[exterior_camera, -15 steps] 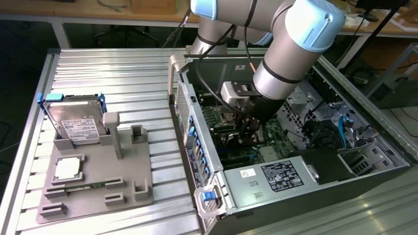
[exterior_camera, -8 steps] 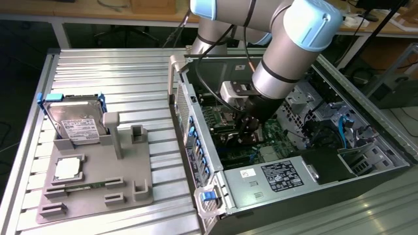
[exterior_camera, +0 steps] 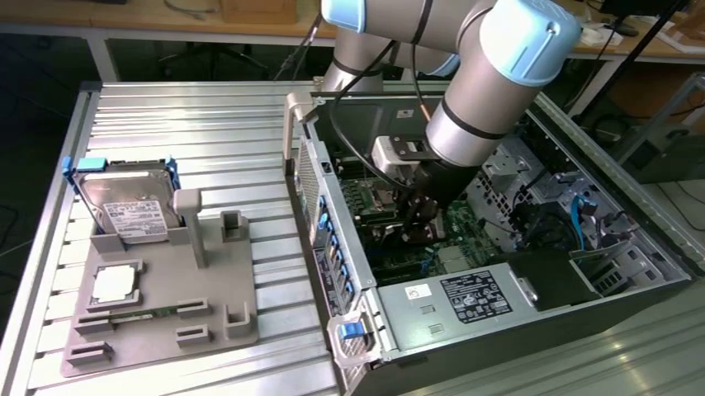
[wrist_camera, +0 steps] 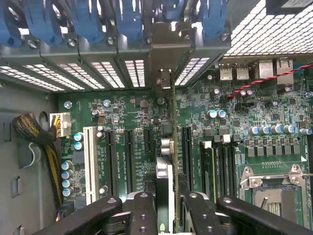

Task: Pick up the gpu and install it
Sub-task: 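Insert the gpu into the slot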

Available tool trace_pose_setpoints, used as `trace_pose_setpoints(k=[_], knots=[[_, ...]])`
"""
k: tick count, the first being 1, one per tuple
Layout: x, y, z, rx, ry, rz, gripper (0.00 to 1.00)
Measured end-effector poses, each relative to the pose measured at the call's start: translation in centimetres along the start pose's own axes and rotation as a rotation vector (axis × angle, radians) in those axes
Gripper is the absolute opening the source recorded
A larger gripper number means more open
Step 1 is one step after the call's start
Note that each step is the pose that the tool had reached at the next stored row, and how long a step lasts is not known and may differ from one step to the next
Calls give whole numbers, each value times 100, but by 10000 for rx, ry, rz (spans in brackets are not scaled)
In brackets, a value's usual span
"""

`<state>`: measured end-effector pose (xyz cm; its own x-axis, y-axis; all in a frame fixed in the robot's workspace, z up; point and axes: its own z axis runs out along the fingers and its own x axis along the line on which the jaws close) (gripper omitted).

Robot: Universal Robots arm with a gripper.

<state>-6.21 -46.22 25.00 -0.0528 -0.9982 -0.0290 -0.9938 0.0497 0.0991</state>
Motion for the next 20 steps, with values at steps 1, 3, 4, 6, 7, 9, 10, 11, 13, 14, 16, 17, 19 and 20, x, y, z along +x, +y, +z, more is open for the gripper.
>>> trace_pose_setpoints(k=[1, 3, 4, 6, 7, 9, 10, 11, 13, 14, 16, 17, 19, 20], knots=[[0, 0, 0, 0, 0, 0, 27], [0, 1, 0, -1, 0, -1, 27], [0, 1, -1, -1, 1, -1, 27], [1, 4, -2, -28, 6, 0, 27], [1, 7, -2, -47, 8, 3, 27], [1, 11, 1, -74, 6, 2, 27], [1, 13, 2, -94, 6, 2, 27], [1, 13, 2, -96, 7, 3, 27], [1, 13, 2, -96, 6, 4, 27], [4, 13, 3, -96, 4, 4, 27], [18, 12, 2, -97, 5, 4, 27], [22, 12, 2, -97, 5, 4, 27], [28, 12, 1, -97, 6, 4, 27], [28, 12, 1, -97, 6, 4, 27]])
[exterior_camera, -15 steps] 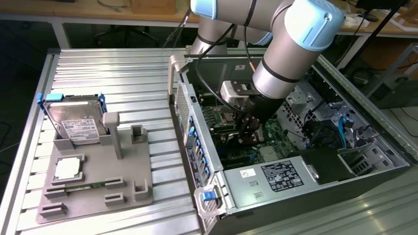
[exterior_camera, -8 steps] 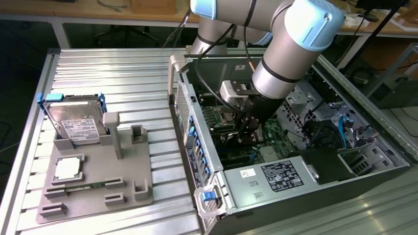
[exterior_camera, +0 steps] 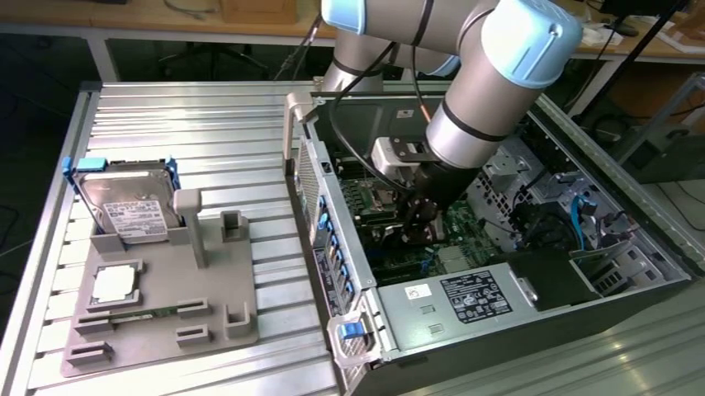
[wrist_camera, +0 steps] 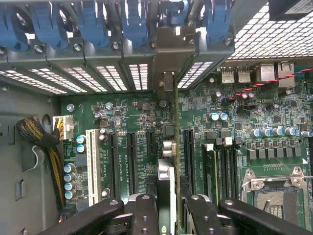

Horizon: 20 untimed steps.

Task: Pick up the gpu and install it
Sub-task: 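Insert the gpu into the slot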

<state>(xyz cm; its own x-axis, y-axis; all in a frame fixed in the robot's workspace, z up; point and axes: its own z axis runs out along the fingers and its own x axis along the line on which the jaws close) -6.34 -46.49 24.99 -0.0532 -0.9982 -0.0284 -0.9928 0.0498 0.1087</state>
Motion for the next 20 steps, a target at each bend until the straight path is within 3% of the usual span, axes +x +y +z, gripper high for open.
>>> trace_pose_setpoints(k=[20], knots=[[-13, -4, 39, -3, 7, -1, 27]])
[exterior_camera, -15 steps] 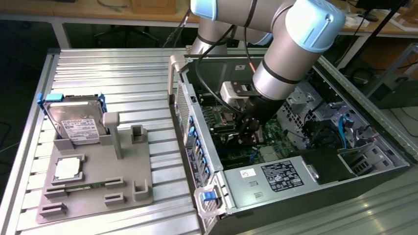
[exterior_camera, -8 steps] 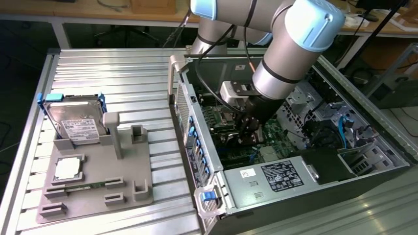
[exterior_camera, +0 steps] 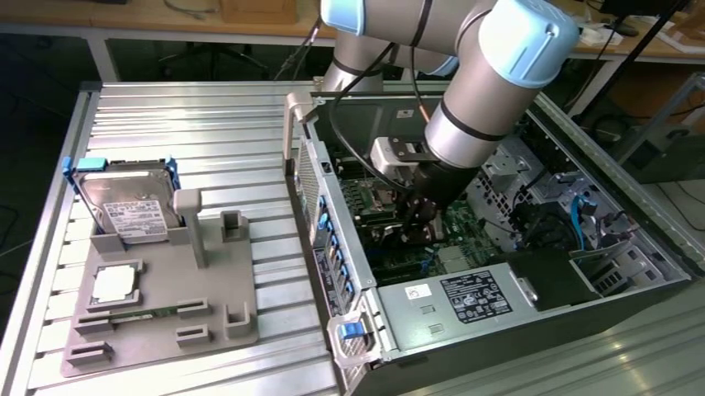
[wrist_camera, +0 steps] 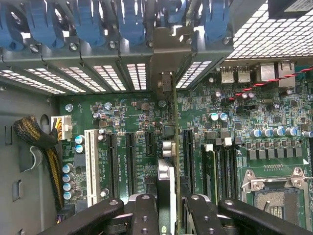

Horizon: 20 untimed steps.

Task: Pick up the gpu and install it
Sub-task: 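Insert the gpu into the slot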

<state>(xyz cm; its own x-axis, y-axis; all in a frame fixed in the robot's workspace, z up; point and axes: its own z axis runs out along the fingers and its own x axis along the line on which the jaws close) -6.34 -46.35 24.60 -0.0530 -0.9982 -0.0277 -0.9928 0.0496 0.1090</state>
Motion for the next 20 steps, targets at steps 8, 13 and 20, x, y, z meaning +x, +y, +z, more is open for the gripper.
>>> trace_pose_setpoints(k=[8, 13, 20], knots=[[-2, 1, -11, -1, -13, -2, 27], [-8, 13, -14, -3, -6, -3, 27], [-9, 15, 12, -8, 4, 0, 27]])
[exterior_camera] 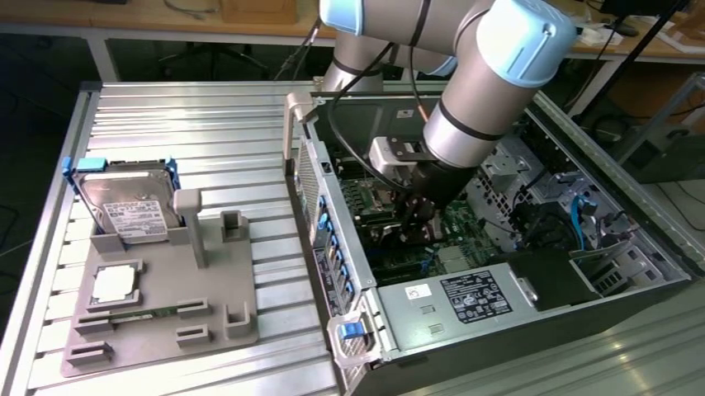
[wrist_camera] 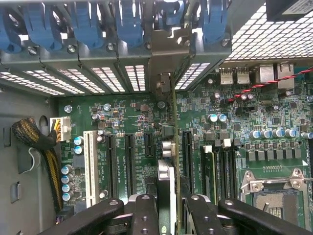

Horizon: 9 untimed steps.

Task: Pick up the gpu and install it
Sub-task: 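Insert the gpu into the slot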

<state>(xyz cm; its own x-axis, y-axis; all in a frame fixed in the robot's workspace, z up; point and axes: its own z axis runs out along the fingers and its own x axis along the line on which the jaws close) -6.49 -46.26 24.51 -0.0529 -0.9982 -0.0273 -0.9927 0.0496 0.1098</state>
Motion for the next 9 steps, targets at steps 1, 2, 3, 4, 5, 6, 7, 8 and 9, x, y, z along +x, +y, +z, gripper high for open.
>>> trace_pose_setpoints(k=[1, 2, 3, 4, 5, 6, 7, 8, 9], knots=[[0, -1, 9, 0, -2, 0, 27], [0, -2, 16, 2, -5, 0, 27], [-1, -3, 26, 2, -5, 0, 27], [0, -3, 28, 2, -1, 1, 27], [0, -3, 28, 2, -2, 0, 27], [0, -3, 30, 3, -4, 0, 27], [0, -3, 28, 3, -6, 0, 27], [-3, -2, 11, 4, -9, 1, 27], [-4, -1, -2, 8, -22, -1, 27]])
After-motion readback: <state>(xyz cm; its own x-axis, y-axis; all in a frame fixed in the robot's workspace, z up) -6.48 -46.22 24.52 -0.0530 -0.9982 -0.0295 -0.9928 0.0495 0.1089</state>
